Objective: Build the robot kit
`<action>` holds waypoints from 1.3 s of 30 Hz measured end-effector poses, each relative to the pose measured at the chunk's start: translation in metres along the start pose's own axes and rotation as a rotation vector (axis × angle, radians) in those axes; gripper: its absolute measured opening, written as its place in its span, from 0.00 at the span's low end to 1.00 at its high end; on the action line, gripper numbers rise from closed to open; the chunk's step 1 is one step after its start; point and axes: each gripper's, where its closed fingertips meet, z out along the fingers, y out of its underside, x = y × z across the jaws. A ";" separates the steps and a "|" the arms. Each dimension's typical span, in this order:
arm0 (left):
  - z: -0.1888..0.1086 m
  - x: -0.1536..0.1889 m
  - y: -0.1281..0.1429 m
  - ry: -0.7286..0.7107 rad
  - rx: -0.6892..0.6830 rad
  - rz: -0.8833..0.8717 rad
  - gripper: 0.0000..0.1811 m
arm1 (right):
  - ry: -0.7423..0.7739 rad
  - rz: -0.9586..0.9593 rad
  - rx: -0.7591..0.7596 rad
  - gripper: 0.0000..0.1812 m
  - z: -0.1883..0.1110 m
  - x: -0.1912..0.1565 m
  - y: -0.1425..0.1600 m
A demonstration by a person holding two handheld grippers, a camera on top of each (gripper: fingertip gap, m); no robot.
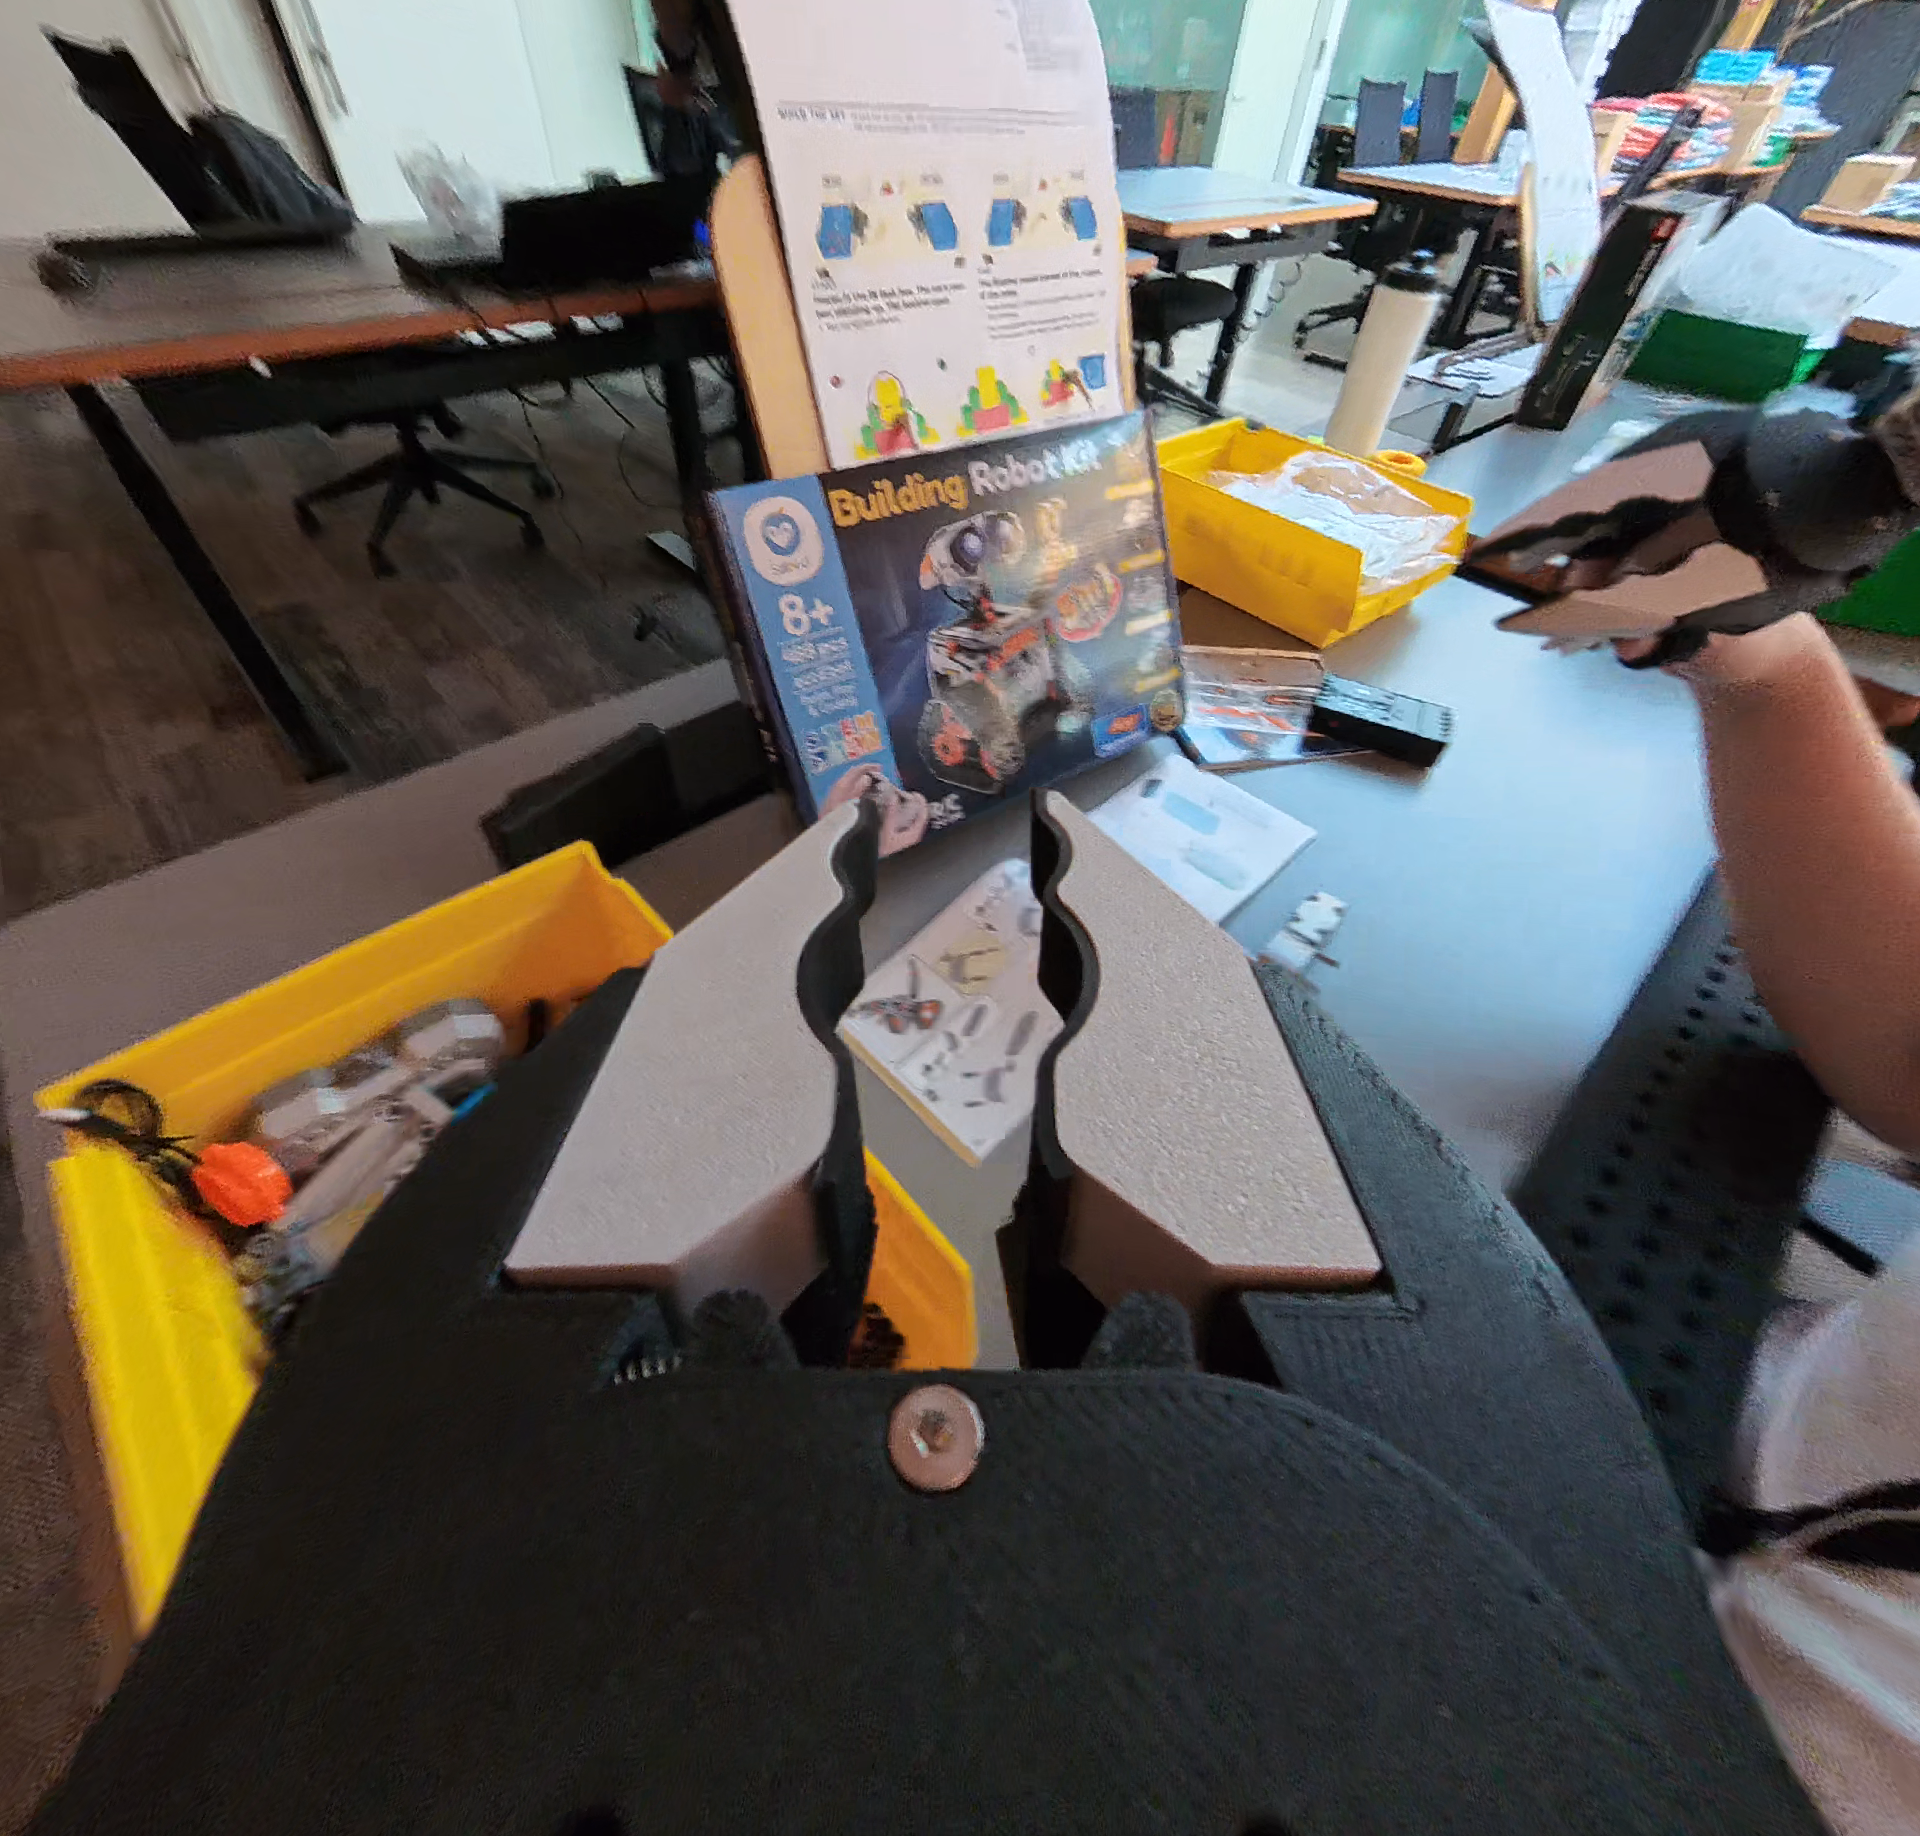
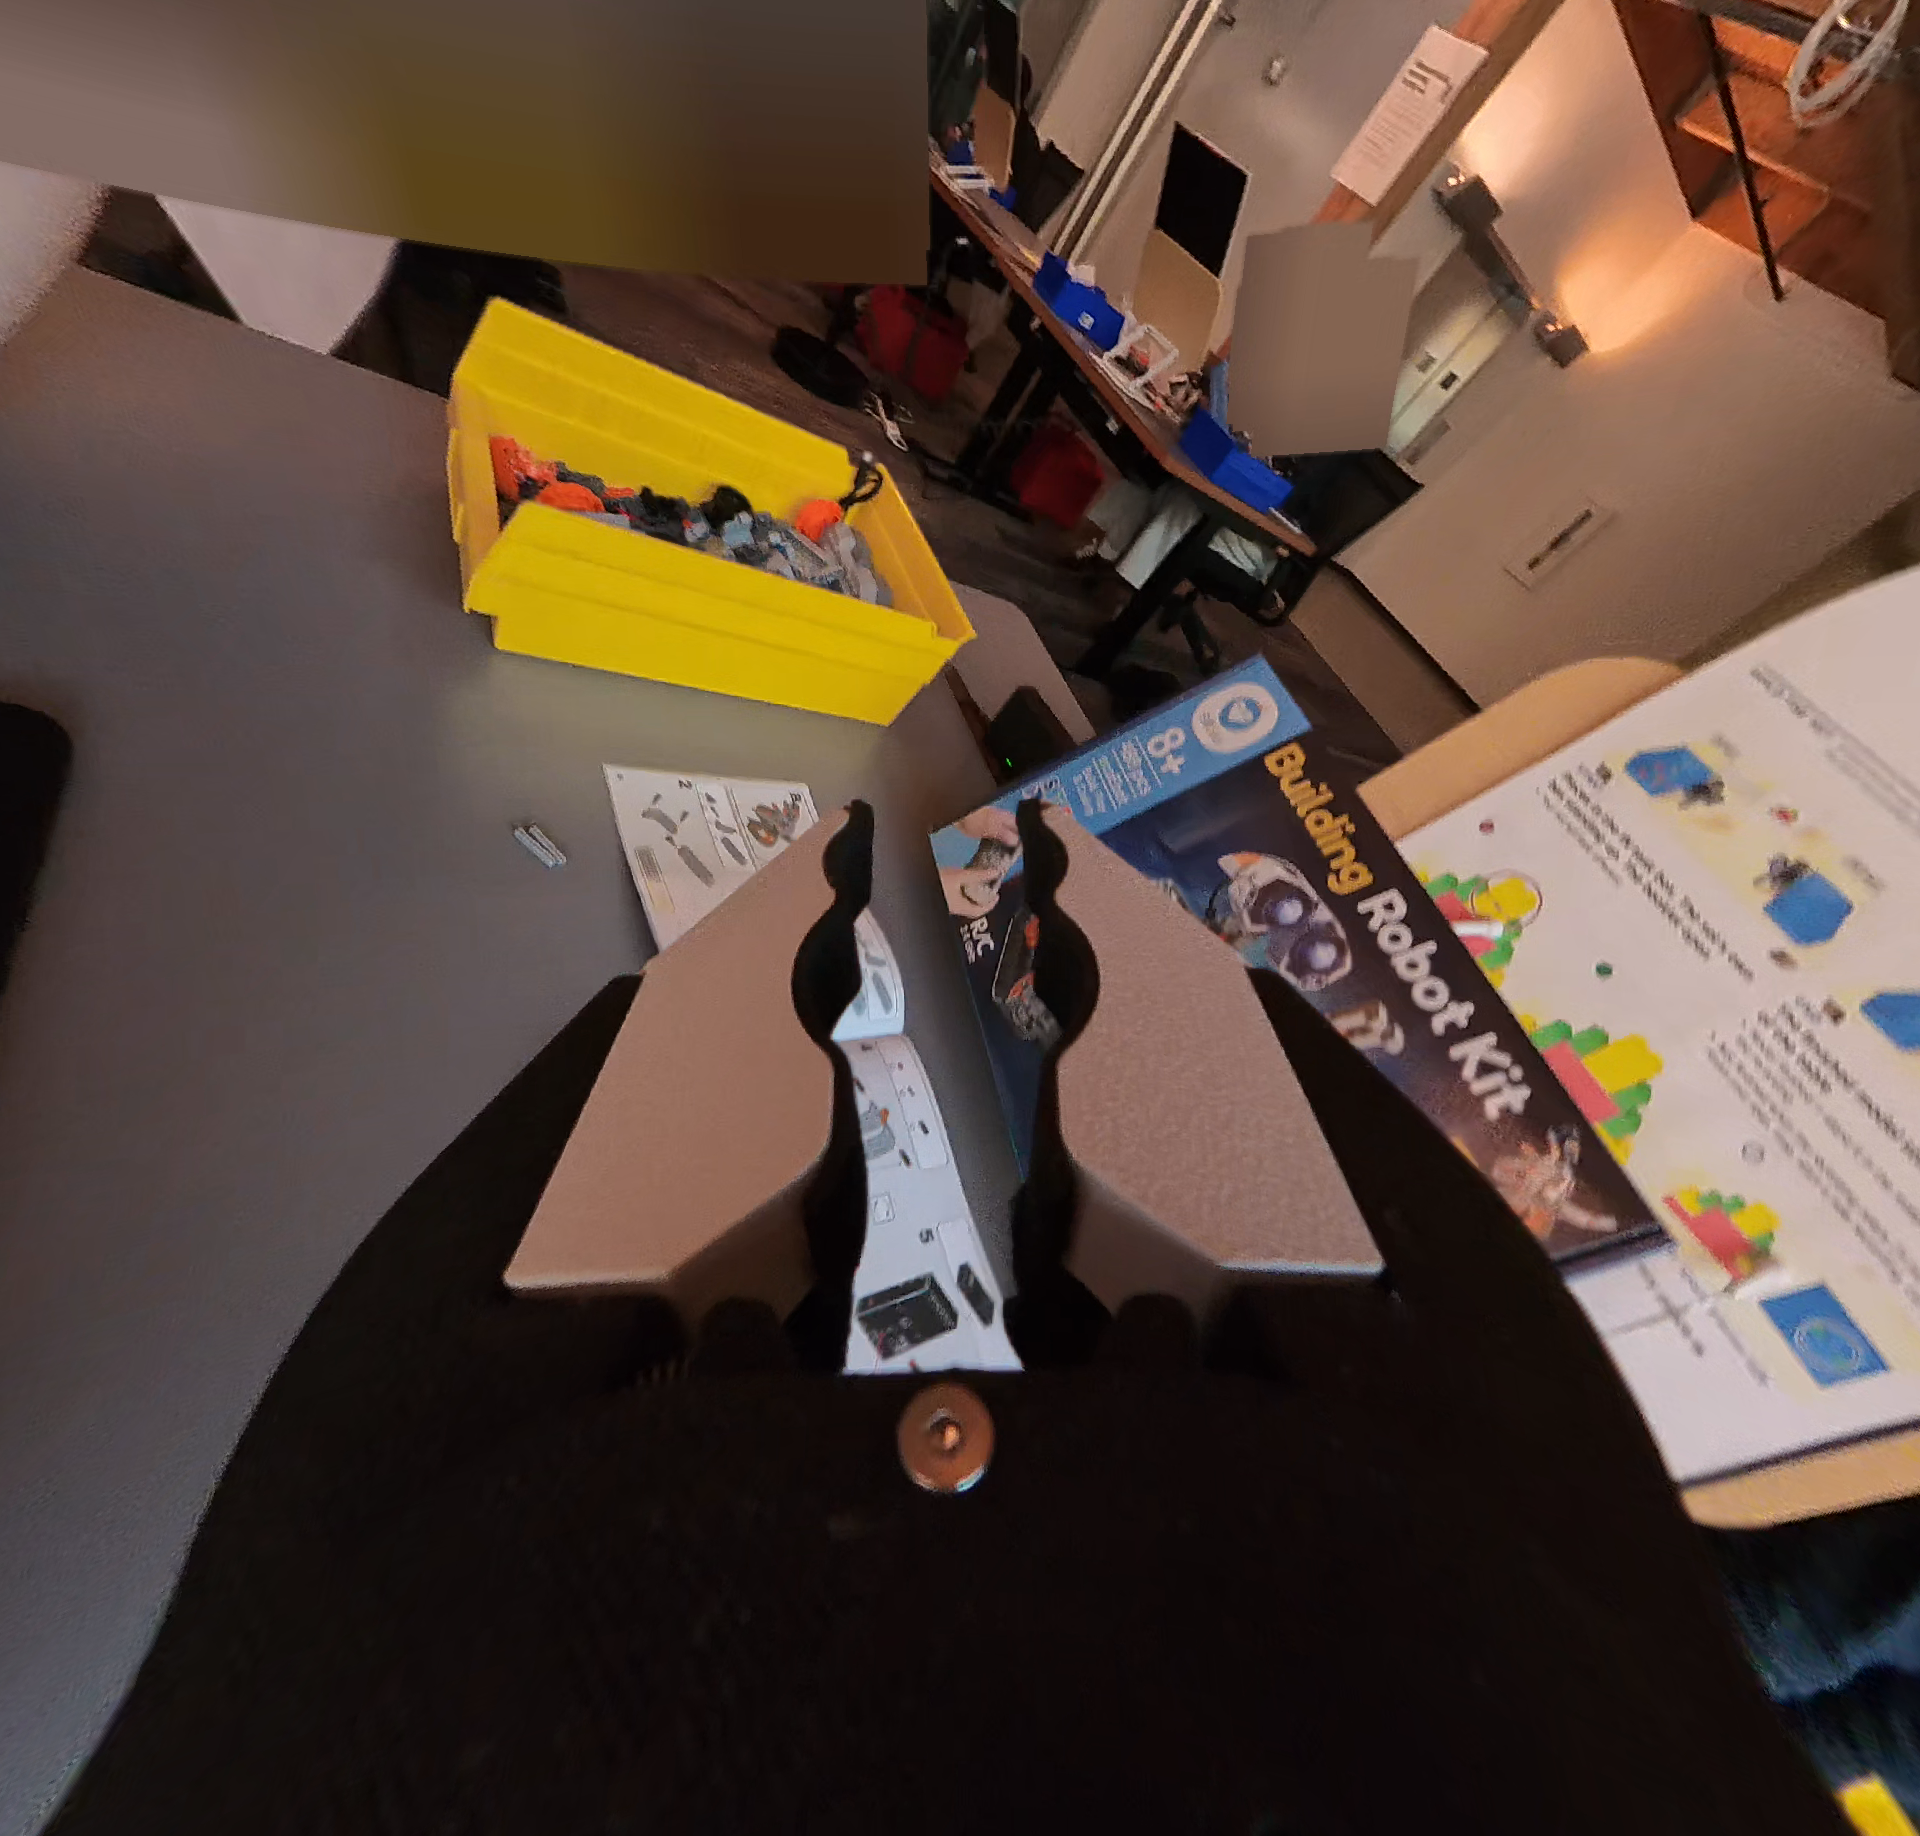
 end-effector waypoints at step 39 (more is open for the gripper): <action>0.081 -0.016 0.054 -0.013 -0.321 0.004 0.13 | 0.217 0.114 -0.197 0.11 0.044 0.059 0.011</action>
